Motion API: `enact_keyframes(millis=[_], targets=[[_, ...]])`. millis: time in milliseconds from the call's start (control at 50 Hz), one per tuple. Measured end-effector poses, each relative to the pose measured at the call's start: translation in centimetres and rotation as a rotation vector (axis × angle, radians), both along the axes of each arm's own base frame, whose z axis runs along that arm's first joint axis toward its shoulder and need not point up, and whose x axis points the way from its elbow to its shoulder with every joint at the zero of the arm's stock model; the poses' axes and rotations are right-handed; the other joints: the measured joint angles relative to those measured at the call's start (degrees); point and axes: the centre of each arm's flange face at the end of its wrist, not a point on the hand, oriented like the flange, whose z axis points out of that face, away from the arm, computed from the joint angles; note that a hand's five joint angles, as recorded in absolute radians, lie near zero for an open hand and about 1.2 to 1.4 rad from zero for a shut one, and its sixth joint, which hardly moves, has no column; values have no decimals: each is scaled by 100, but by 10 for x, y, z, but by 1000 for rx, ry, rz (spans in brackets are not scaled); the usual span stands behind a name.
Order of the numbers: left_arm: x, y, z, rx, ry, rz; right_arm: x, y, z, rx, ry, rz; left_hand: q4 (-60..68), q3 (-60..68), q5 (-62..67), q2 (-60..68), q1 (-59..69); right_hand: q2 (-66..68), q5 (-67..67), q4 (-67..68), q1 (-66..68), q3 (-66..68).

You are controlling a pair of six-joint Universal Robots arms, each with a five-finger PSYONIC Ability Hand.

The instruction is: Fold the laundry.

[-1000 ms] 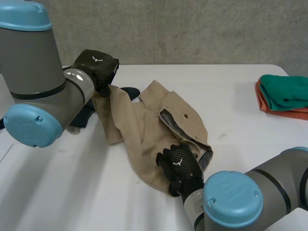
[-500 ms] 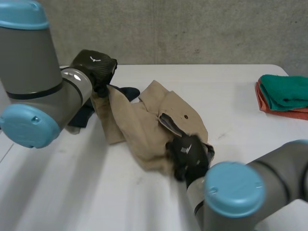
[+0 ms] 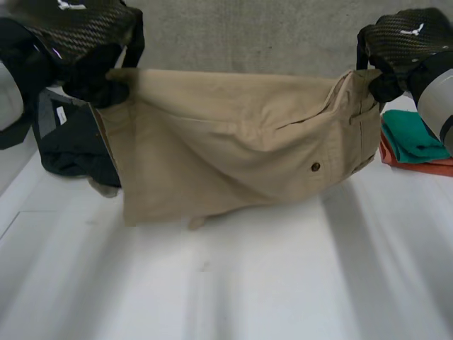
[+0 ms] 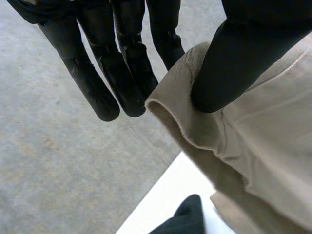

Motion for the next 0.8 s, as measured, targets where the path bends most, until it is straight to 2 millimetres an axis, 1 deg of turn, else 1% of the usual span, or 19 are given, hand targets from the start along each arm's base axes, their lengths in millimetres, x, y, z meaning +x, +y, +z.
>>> enact_keyframes(millis=[40,100,160,180,220,260,300,320,360,380,400,440,480,500,560,600,680,780,800], targets=[[-4,-11,-13,32,-34,1,4,-10,-10,28,16,8,0,0,0,1,0,0,0,0,14,0],[-13,-42,-47,104,-106,10,18,-32,-35,66,45,30,1,2,0,6,0,0,0,0,27,0],[-23,-69,-74,140,-140,18,32,-50,-48,50,47,44,1,2,0,6,0,0,1,0,27,0],[-27,-80,-83,143,-145,22,37,-57,-51,30,40,47,1,2,0,6,0,0,0,0,27,0],[-33,-98,-92,125,-136,27,44,-69,-51,-18,16,45,1,2,0,8,0,0,0,1,27,0],[-39,-115,-94,81,-110,34,52,-83,-46,-90,-27,38,1,2,0,8,0,0,1,0,27,0],[-44,-134,-80,-22,-45,43,57,-97,-31,-202,-111,28,4,4,0,14,0,0,0,5,27,19],[-46,-139,-73,-62,-20,46,58,-100,-25,-240,-141,25,4,4,0,14,0,0,0,7,27,25],[-48,-152,-36,-232,94,53,59,-113,1,-402,-279,21,4,4,0,15,0,0,0,9,27,25],[-48,-155,-19,-302,142,53,59,-115,10,-450,-320,22,4,4,0,15,0,0,0,10,27,25],[-47,-156,4,-391,207,52,58,-118,24,-533,-390,28,4,4,0,15,0,0,0,11,27,25],[-44,-153,37,-511,299,45,56,-119,40,-622,-465,40,4,4,0,15,0,0,0,11,27,25],[-41,-148,61,-589,375,38,53,-119,53,-699,-527,57,4,4,0,15,0,0,16,11,27,25],[-40,-146,67,-605,399,36,52,-119,55,-712,-537,63,4,4,0,15,0,0,21,11,27,25],[-37,-143,72,-603,433,37,50,-119,55,-706,-534,77,4,4,0,15,0,0,24,11,27,25],[-37,-143,64,-558,431,44,49,-119,49,-661,-504,89,4,4,0,15,0,0,25,11,27,25],[-37,-145,25,-397,371,64,46,-120,13,-469,-387,131,4,4,0,15,0,0,25,11,27,25],[-39,-143,-31,-196,272,70,40,-111,-40,-219,-255,185,5,4,0,15,0,0,25,15,27,25],[-39,-142,-47,-144,244,68,38,-107,-54,-159,-222,194,5,4,0,16,0,0,25,15,27,25]])
